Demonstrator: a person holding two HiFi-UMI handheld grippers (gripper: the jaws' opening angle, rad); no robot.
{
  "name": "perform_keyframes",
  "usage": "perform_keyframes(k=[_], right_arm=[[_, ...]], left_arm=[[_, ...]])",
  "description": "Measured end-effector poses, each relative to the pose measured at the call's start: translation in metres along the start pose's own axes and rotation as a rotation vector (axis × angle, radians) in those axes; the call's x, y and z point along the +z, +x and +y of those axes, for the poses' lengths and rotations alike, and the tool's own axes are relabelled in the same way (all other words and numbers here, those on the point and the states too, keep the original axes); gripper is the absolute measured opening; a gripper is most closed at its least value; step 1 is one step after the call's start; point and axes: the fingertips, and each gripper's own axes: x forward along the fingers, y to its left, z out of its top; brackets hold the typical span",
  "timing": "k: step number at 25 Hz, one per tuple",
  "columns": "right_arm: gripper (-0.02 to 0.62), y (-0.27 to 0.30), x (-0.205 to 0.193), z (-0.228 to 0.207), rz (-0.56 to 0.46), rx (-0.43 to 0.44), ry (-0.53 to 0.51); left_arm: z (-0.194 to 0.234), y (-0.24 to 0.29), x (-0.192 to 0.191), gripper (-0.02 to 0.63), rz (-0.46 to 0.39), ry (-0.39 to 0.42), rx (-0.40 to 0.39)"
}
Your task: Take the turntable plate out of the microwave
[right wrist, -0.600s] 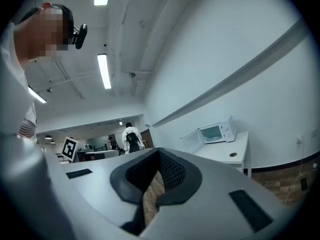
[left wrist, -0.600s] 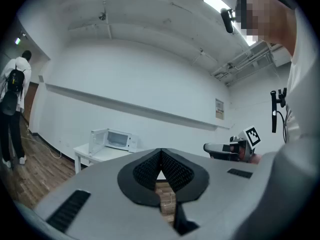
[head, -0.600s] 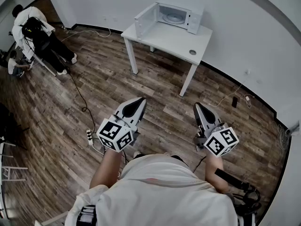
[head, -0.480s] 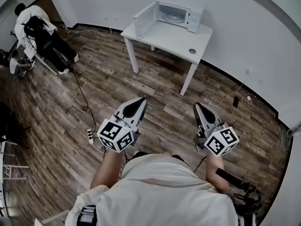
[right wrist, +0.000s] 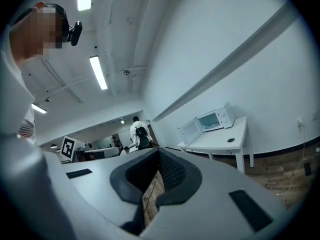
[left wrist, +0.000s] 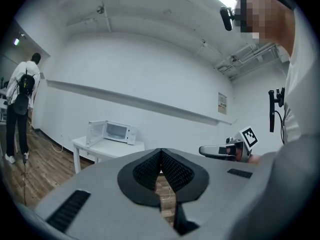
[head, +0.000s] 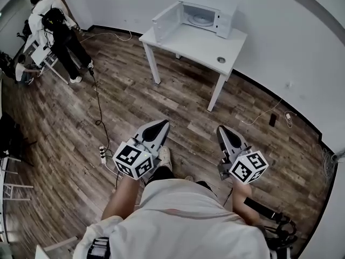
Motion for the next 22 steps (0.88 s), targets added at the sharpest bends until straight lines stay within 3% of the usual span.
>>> perform_keyframes(k=[12,22], right_arm=[[0.002,0.041,0.018,-0.049,-0.005,-0.093,-0.012],[0.002,0.174,0.041,-0.07,0.049,-0.086,-0.046]], left_arm=[[0.043,0.066,0.011,0.011,-0.022,-0.022,-0.085],[0.161,0.12,0.042,0.011,-0.042,-0.078,-0.098]])
